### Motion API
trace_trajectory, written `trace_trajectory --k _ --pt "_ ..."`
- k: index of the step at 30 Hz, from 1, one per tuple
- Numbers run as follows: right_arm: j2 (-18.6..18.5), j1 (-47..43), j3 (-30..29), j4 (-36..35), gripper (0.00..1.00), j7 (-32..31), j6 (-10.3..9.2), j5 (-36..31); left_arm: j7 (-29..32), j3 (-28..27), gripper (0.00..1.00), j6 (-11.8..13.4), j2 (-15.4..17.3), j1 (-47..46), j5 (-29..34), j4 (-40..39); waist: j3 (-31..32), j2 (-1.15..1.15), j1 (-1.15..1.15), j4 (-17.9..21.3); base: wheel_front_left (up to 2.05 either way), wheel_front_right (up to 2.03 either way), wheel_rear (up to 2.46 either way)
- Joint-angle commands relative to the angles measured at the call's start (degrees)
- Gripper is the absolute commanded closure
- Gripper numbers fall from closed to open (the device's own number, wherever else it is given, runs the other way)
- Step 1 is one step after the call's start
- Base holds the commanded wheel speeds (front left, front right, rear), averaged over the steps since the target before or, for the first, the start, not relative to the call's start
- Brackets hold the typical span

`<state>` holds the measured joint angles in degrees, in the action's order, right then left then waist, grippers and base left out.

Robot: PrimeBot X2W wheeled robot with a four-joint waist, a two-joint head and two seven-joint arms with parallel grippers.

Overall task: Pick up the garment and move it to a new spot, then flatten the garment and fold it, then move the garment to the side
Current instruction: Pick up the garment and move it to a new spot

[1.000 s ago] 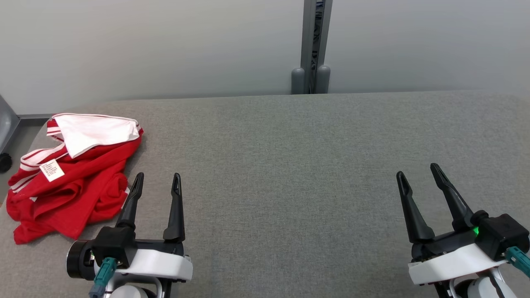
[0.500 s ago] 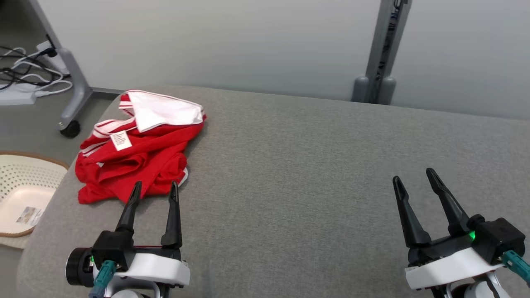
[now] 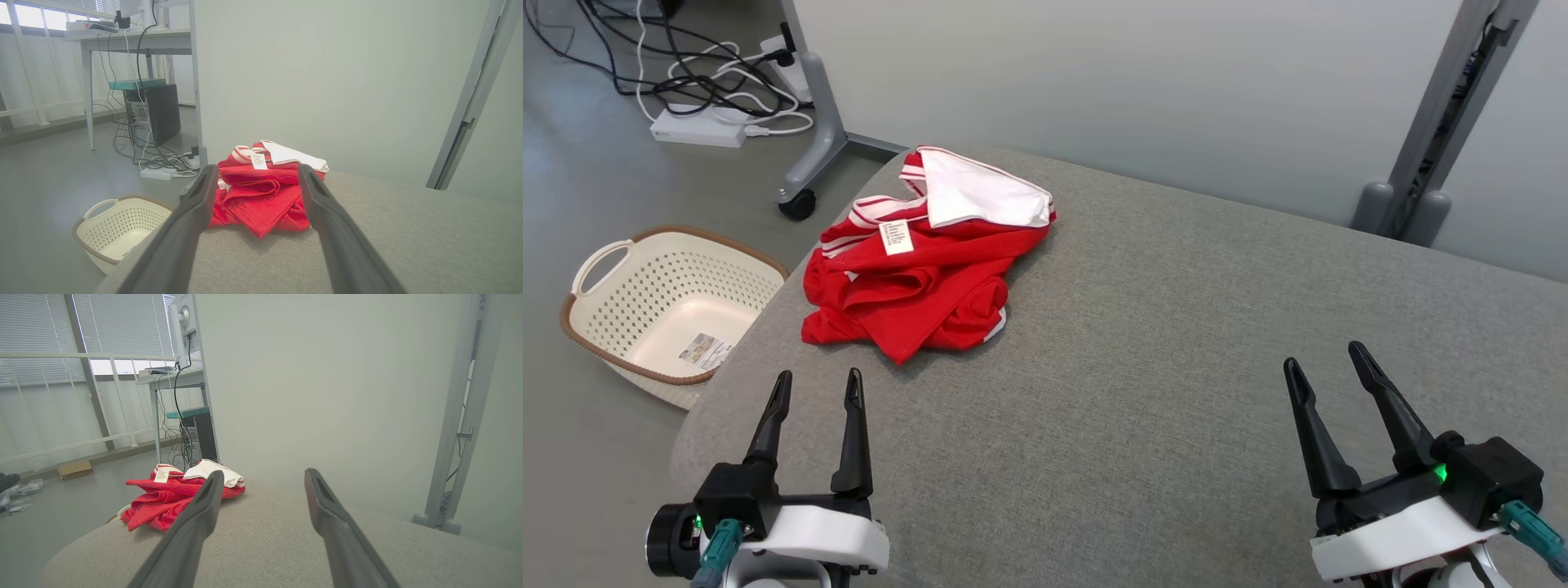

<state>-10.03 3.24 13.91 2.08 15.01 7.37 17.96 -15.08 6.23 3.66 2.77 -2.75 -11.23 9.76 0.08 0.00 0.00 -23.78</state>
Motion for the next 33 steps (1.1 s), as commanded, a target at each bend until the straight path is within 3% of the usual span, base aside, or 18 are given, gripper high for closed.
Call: trace_trajectory --k 1,12,18,25,33 --pt "-0.2 0.0 0.1 -0.2 0.0 0.2 0.19 0.2 -0.1 -0.3 0.0 0.1 0.2 0.3 -0.4 0.0 -0.1 0.0 0.0 -1.2 0.0 0.0 0.0" --pt "-0.3 0.6 0.8 0.1 0.0 0.2 0.19 0.6 -0.1 -1.1 0.0 0.0 0.2 0.2 -1.2 0.2 -0.5 0.0 0.0 -2.5 0.0 0.0 0.0" --pt "-0.6 0.9 1.1 -0.1 0.0 0.2 0.19 0.9 -0.1 -2.3 0.0 -2.9 0.3 -3.4 -2.4 1.2 -1.7 0.0 0.0 -0.8 0.0 0.0 0.0" --pt "-0.8 2.1 1.6 -0.6 0.0 0.2 0.19 1.0 0.2 -4.3 0.0 -6.1 3.6 -12.4 -3.7 6.3 -4.3 0.0 0.0 1.8 0.0 0.0 0.0" --pt "-1.2 4.7 2.3 -0.7 0.0 0.2 0.19 1.4 5.1 -5.9 0.0 -8.5 8.9 -25.7 -6.1 14.4 -8.7 0.0 0.0 6.8 0.0 0.0 0.0"
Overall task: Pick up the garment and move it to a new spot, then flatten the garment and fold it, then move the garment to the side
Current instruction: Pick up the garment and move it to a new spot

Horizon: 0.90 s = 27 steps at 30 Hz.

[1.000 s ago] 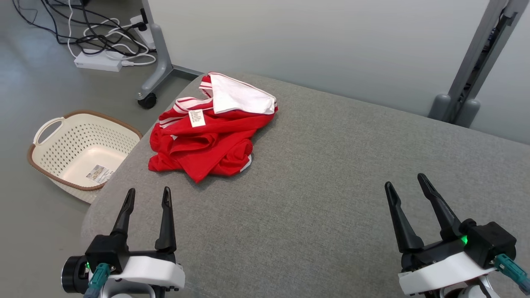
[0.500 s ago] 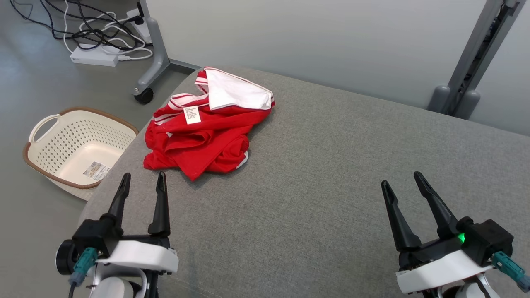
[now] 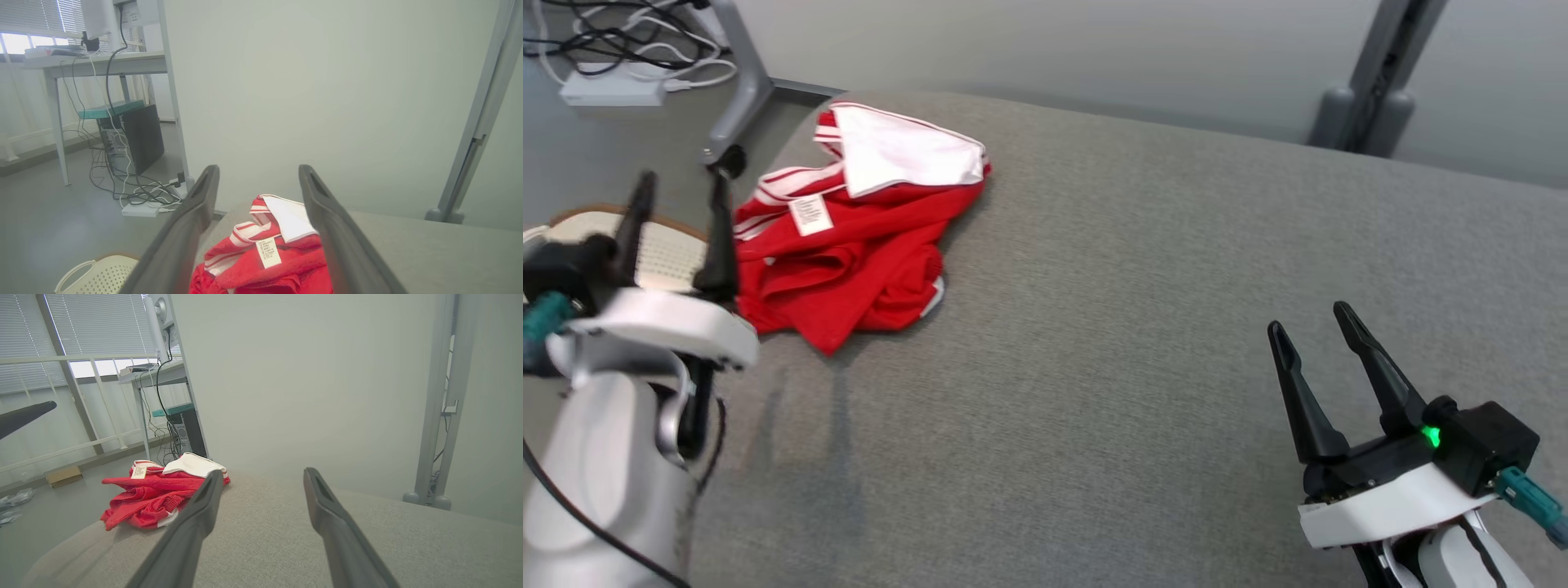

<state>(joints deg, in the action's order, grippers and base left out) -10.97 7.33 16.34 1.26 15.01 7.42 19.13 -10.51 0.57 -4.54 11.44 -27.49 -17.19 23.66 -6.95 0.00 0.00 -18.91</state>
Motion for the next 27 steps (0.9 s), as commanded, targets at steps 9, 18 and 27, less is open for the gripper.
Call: trace_trajectory --k 9,18,27 --pt "-1.4 4.3 0.5 -0.5 0.0 0.2 0.13 0.8 8.0 -3.1 0.0 -2.5 5.9 -14.5 -7.9 14.4 -7.4 0.0 0.0 9.6 0.0 0.0 0.0" --pt "-2.6 7.0 1.2 -1.4 0.0 0.2 0.13 1.1 13.9 -3.1 0.0 -2.9 11.5 -22.5 -13.9 24.8 -12.0 0.0 0.0 15.6 0.0 0.0 0.0" --pt "-2.8 9.4 1.5 -1.8 0.0 0.2 0.13 1.6 19.0 -3.4 0.0 -2.1 15.1 -27.8 -17.6 33.2 -16.1 0.0 0.0 20.8 0.0 0.0 0.0"
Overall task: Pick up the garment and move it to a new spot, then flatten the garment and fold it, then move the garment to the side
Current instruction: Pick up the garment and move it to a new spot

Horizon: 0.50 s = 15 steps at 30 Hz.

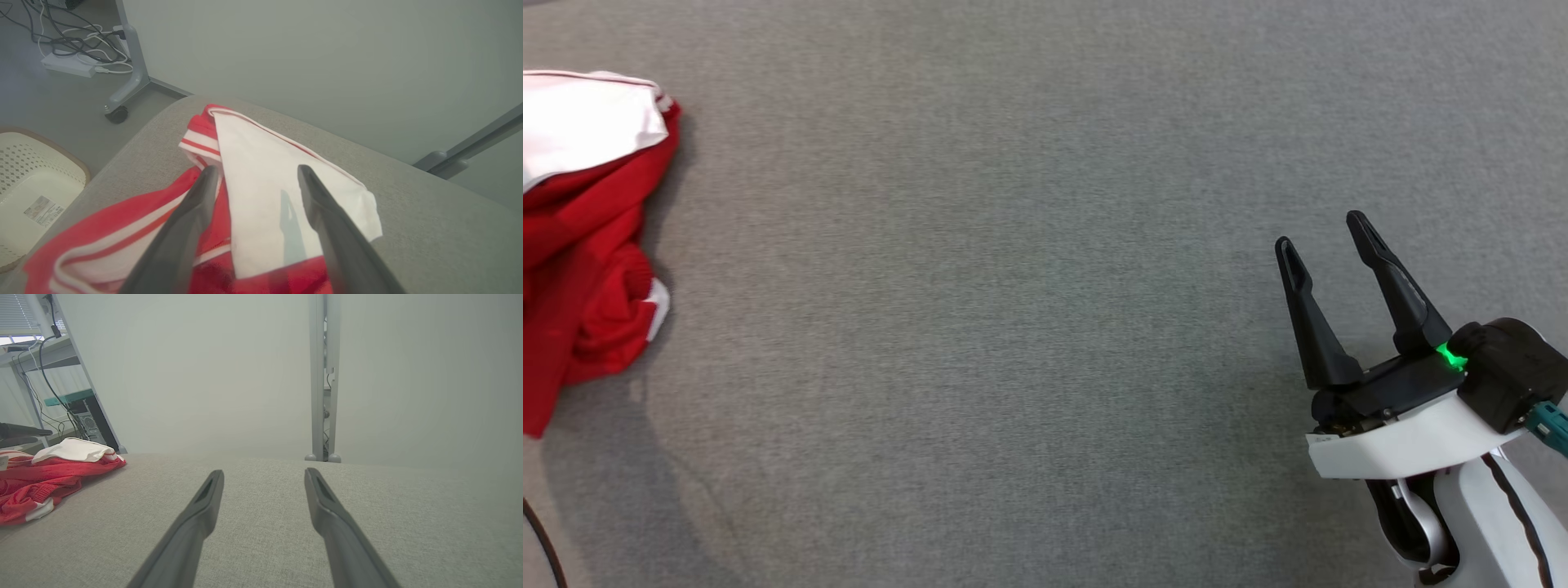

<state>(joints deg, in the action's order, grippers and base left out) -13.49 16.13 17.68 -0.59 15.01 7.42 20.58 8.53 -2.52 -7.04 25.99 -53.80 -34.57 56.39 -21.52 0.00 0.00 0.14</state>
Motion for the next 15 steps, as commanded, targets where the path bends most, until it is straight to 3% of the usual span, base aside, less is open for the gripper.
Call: trace_trajectory --k 1,8,9,10,15 --pt "-0.3 0.8 0.1 0.1 0.0 0.2 0.13 0.2 0.4 -0.3 0.0 1.0 0.8 -1.7 -0.2 1.5 -1.7 0.0 0.0 2.2 0.0 0.0 0.0" --pt "0.0 0.7 -0.1 -0.1 0.0 0.2 0.13 0.4 6.0 0.6 0.0 3.9 2.0 -3.3 0.0 9.7 -2.0 0.0 0.0 4.5 0.0 0.0 0.0" --pt "0.0 0.6 -0.2 -0.1 0.0 0.2 0.13 0.4 6.1 0.6 0.16 3.8 1.9 -3.2 -0.2 10.0 -2.0 0.0 0.0 4.5 0.0 0.0 0.0" --pt "0.0 0.4 -0.4 0.0 0.0 0.2 0.13 0.3 5.6 0.8 1.0 3.5 1.8 -3.1 -0.2 10.3 -1.9 0.0 0.0 4.5 0.0 0.0 0.0" --pt "0.4 -0.1 0.0 0.4 0.0 0.2 0.13 0.2 2.4 2.8 1.0 2.6 1.7 -3.7 1.2 10.3 0.1 0.0 0.0 3.4 0.0 0.0 0.0"
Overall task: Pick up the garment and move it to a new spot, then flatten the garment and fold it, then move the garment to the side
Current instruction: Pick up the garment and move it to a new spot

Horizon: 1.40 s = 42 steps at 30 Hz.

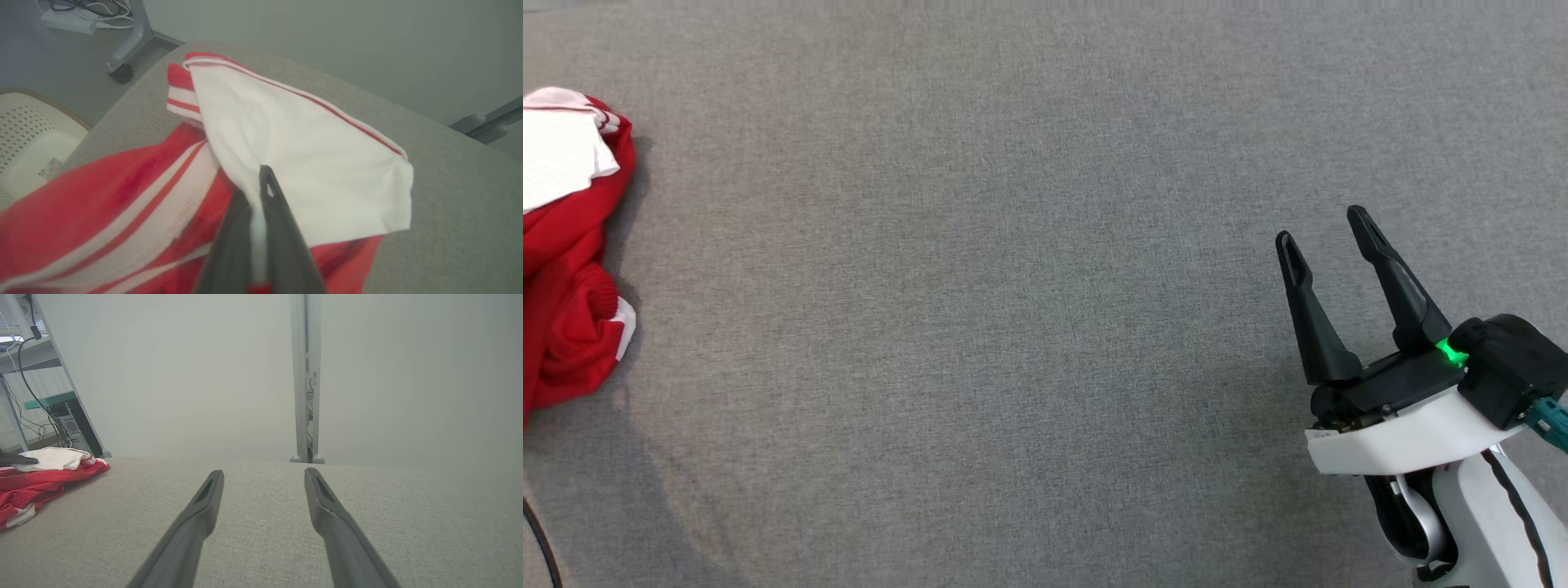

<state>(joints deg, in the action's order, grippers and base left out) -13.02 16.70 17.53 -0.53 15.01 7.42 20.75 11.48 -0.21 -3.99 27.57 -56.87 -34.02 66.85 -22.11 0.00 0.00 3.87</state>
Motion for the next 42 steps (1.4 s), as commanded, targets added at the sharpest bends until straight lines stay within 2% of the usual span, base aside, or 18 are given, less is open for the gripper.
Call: trace_trajectory --k 1,6,10,13,14,21,29,35,42 --pt "0.3 -0.8 0.2 0.6 0.0 0.2 0.13 0.2 -1.4 1.1 1.0 -1.0 0.1 0.0 1.1 -0.3 1.8 0.0 0.0 -0.5 0.0 0.0 0.0" --pt "1.5 -2.5 0.4 1.5 0.0 0.2 0.13 0.6 -4.1 5.0 1.0 -2.7 0.1 0.0 3.2 -3.1 7.9 0.0 0.0 -1.9 0.0 0.0 0.0" --pt "2.3 -4.2 0.7 2.5 0.0 0.2 0.13 0.8 -5.5 8.9 1.0 -3.5 -1.2 -0.6 4.2 -7.5 11.9 0.0 0.0 -2.8 0.0 0.0 0.0" --pt "2.4 -4.8 0.7 2.6 0.0 0.2 0.13 0.9 -5.3 11.5 1.0 -3.5 -2.8 -1.2 3.7 -10.9 13.6 0.0 0.0 -2.9 0.0 0.0 0.0" --pt "2.6 -5.4 0.8 2.7 0.0 0.2 0.13 0.8 -5.0 13.9 1.0 -3.5 -3.2 -1.2 3.0 -14.0 14.7 0.0 0.0 -2.7 0.0 0.0 0.0" --pt "3.4 -6.8 0.6 3.1 0.0 0.2 0.13 0.7 -2.7 22.3 1.0 -3.5 -4.1 -2.0 -1.2 -25.6 18.1 0.0 0.0 -1.1 0.0 0.0 0.0" --pt "4.7 -7.3 0.5 3.4 0.0 0.2 0.12 0.7 -0.3 30.3 1.0 -3.5 -10.4 -5.3 -5.2 -33.7 20.6 0.0 0.0 2.9 0.0 0.0 0.0" --pt "5.3 -7.0 0.1 3.4 0.0 0.2 0.13 0.9 -1.0 32.1 1.0 -3.5 -16.0 -8.8 -9.9 -36.1 20.2 0.0 0.0 7.1 0.0 0.0 0.0" --pt "5.2 -6.8 -1.7 3.2 0.0 0.2 0.13 1.0 -3.5 31.3 1.0 -3.5 -18.6 -6.7 -14.3 -32.3 19.1 0.0 0.0 9.8 0.0 0.0 0.0"
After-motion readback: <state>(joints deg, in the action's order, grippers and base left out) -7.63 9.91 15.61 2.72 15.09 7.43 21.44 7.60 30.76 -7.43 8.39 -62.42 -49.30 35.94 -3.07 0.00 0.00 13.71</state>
